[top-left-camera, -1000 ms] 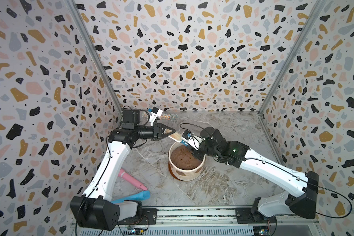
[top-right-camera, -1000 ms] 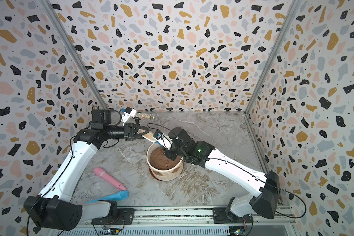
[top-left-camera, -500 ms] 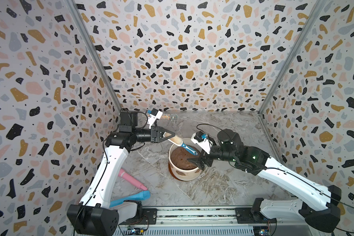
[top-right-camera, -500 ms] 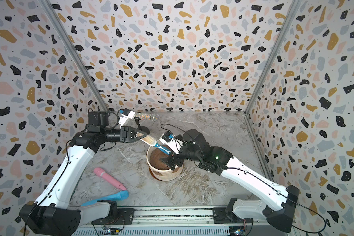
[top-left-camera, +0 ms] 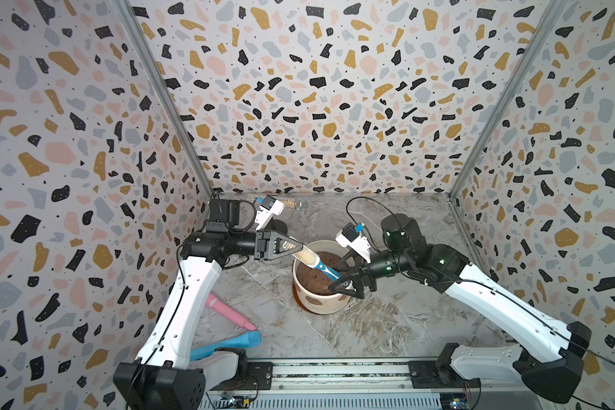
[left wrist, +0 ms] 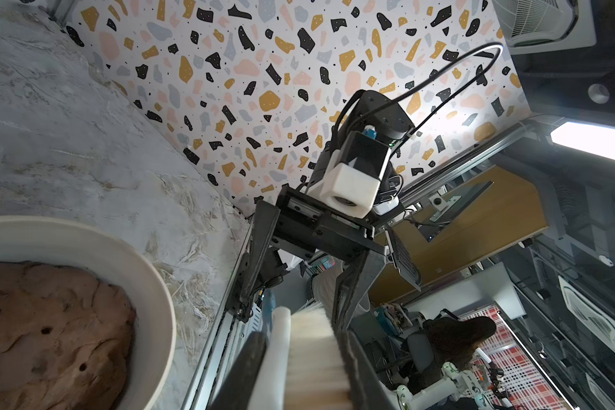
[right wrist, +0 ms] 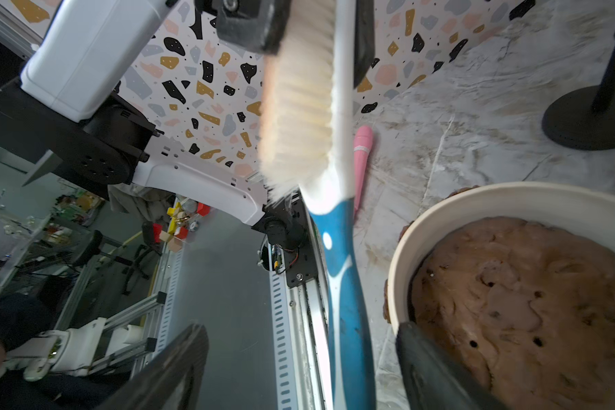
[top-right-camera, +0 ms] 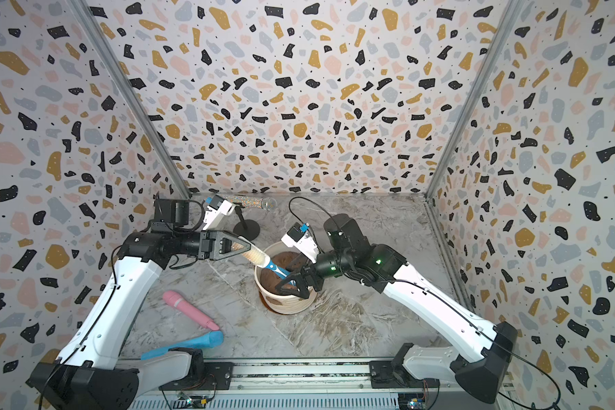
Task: Scrub the dried mud off the ceramic pot
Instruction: Pick up the brush from the center of the board.
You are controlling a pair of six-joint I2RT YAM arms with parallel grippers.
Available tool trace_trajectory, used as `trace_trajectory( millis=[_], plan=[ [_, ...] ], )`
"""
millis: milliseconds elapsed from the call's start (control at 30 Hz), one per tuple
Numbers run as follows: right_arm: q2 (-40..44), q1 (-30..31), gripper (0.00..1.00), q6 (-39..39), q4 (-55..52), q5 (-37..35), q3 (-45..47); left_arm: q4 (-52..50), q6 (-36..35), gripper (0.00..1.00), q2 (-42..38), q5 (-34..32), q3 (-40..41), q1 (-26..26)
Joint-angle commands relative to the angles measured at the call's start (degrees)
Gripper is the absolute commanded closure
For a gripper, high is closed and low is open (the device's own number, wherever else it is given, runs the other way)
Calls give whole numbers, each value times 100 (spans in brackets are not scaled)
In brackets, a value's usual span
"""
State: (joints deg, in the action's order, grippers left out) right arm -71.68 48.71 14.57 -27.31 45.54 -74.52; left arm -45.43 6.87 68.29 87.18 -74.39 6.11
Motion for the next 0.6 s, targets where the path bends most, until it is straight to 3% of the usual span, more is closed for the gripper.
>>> trace_trajectory(
  millis=[0, 133, 233, 300, 367, 400, 467, 500, 533, 567],
  plan=[
    [-21, -5, 22, 660, 923, 698, 135, 7, -189, 100, -124, 635, -56, -22],
    [-218, -2, 51, 1264, 1972, 1400, 323, 34, -155, 100, -123, 602, -95, -31],
    [-238, -2, 82, 1310, 2315, 1683, 353, 51, -137, 99, -147, 602, -93, -31],
    [-179, -6, 100, 1028, 2122, 1554, 298, 94, -73, 81, -171, 611, -114, -46],
    [-74, -15, 100, 406, 1426, 1021, 137, 265, 175, 65, -197, 610, -106, -76],
    [-18, -11, 100, -36, 799, 350, 5, 373, 334, 51, -202, 605, -104, -98],
    [9, -3, 100, -429, 124, -781, -174, 835, 918, 34, -219, 421, -39, -206],
    [5, 5, 100, -568, -90, -1240, -258, 1119, 1321, 18, -208, 204, 37, -298],
    [2, 17, 100, -621, -210, -1662, -301, 1340, 1698, 10, -173, 34, 100, -404],
    [3, 28, 100, -703, -250, -2093, -305, 1460, 1962, 7, -118, -89, 140, -492]
  ],
)
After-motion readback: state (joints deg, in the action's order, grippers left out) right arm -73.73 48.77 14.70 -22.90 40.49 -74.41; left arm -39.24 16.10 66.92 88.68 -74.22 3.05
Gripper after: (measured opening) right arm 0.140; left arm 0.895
